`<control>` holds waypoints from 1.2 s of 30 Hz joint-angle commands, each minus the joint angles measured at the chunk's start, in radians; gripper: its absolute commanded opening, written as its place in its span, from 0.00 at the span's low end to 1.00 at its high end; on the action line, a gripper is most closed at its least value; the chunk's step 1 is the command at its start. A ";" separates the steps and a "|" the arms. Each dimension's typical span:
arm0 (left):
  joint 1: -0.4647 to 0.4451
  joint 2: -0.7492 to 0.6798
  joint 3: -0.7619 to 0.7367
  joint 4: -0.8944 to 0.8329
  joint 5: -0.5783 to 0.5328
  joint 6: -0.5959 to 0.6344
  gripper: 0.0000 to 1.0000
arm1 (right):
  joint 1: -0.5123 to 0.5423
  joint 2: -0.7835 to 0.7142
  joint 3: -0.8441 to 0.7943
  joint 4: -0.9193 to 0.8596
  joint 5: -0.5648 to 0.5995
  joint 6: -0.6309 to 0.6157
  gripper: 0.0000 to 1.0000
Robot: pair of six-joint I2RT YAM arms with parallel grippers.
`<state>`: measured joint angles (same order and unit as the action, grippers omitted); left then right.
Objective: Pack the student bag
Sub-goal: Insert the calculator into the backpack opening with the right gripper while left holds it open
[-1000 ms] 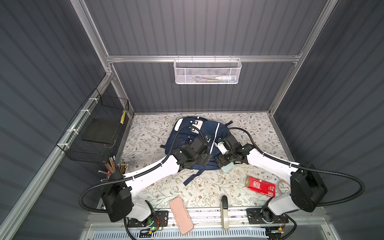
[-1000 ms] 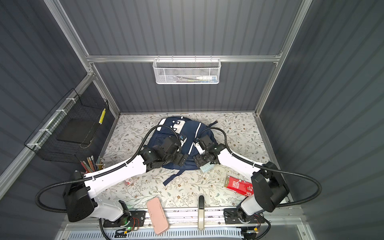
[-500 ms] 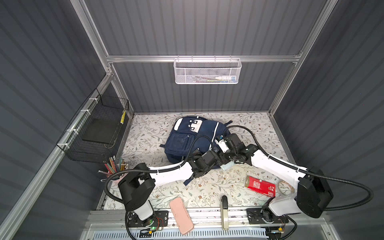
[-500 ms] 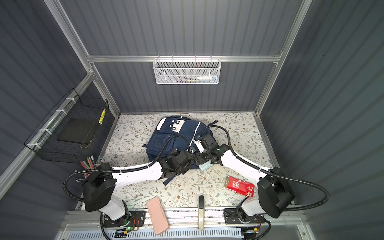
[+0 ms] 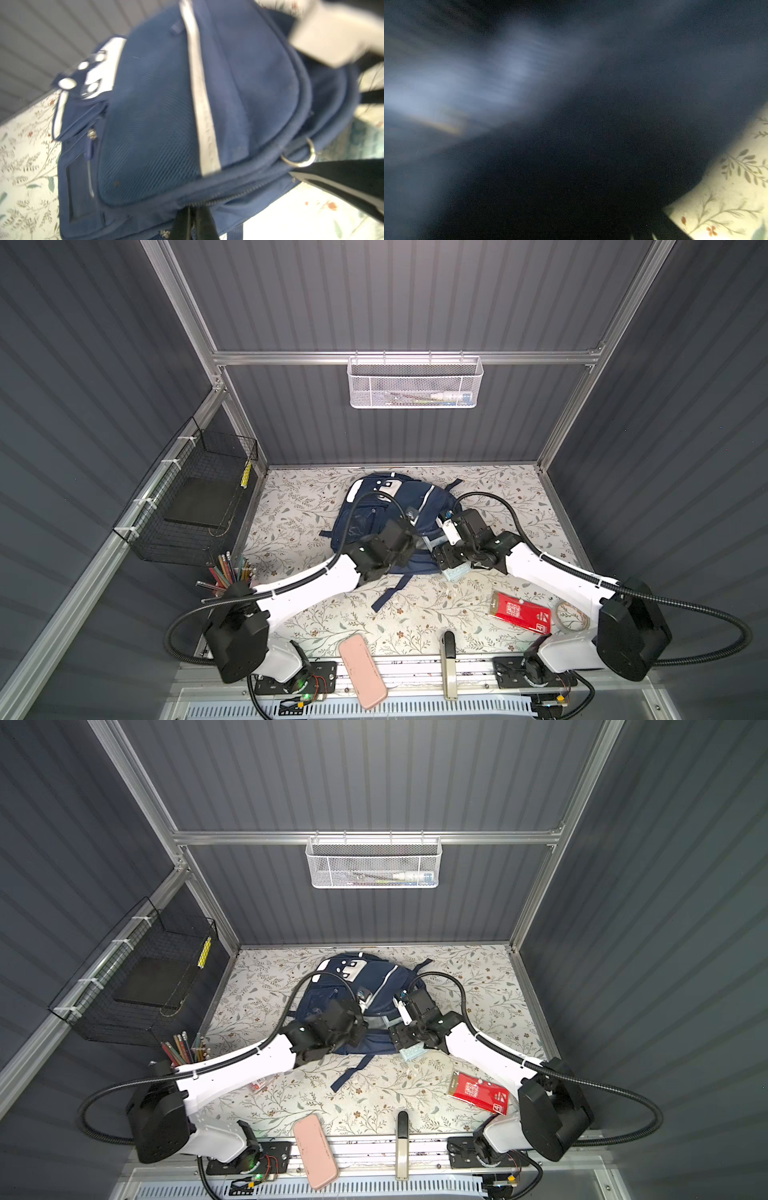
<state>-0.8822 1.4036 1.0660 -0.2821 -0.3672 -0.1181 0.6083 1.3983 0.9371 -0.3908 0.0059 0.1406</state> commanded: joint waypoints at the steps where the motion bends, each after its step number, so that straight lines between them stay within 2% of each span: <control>1: 0.023 -0.069 0.024 0.016 0.104 -0.065 0.00 | -0.003 0.014 0.058 -0.032 0.019 0.054 0.83; 4: 0.024 -0.088 -0.008 0.061 0.134 -0.030 0.00 | -0.004 0.078 0.145 -0.057 -0.017 0.114 0.82; 10: 0.034 -0.067 -0.016 0.119 0.218 -0.091 0.00 | 0.010 0.225 0.282 0.039 -0.108 0.329 0.81; 15: 0.037 -0.072 -0.028 0.145 0.263 -0.092 0.00 | 0.030 0.338 0.323 0.222 -0.006 0.485 0.82; 20: 0.041 -0.088 -0.072 0.182 0.334 -0.087 0.00 | 0.050 0.403 0.372 0.339 0.054 0.552 0.82; 24: 0.040 -0.081 -0.106 0.212 0.367 -0.080 0.00 | 0.046 0.431 0.410 0.372 0.054 0.596 0.81; 28: 0.043 -0.071 -0.144 0.260 0.309 -0.043 0.00 | 0.031 0.466 0.427 0.426 -0.004 0.671 0.81; 29: 0.043 -0.067 -0.141 0.259 0.300 -0.035 0.07 | 0.030 0.476 0.434 0.432 -0.014 0.680 0.81; 30: 0.044 -0.061 -0.129 0.243 0.280 -0.035 0.47 | 0.028 0.489 0.455 0.424 -0.023 0.683 0.81; 31: 0.046 -0.053 -0.112 0.211 0.251 -0.047 0.74 | 0.029 0.506 0.486 0.405 -0.036 0.673 0.80; 33: 0.058 -0.051 -0.082 0.150 0.184 -0.092 0.83 | 0.030 0.541 0.545 0.354 -0.063 0.660 0.80; 35: 0.089 -0.085 -0.056 0.060 0.118 -0.197 0.85 | 0.029 0.571 0.551 0.355 -0.101 0.671 0.80; 36: 0.112 -0.130 -0.064 0.040 0.129 -0.257 0.86 | 0.029 0.588 0.544 0.365 -0.125 0.682 0.80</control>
<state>-0.8204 1.3426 0.9611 -0.1513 -0.1493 -0.2405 0.6338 1.9640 1.4544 -0.0616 -0.0399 0.7921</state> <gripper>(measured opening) 0.846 0.845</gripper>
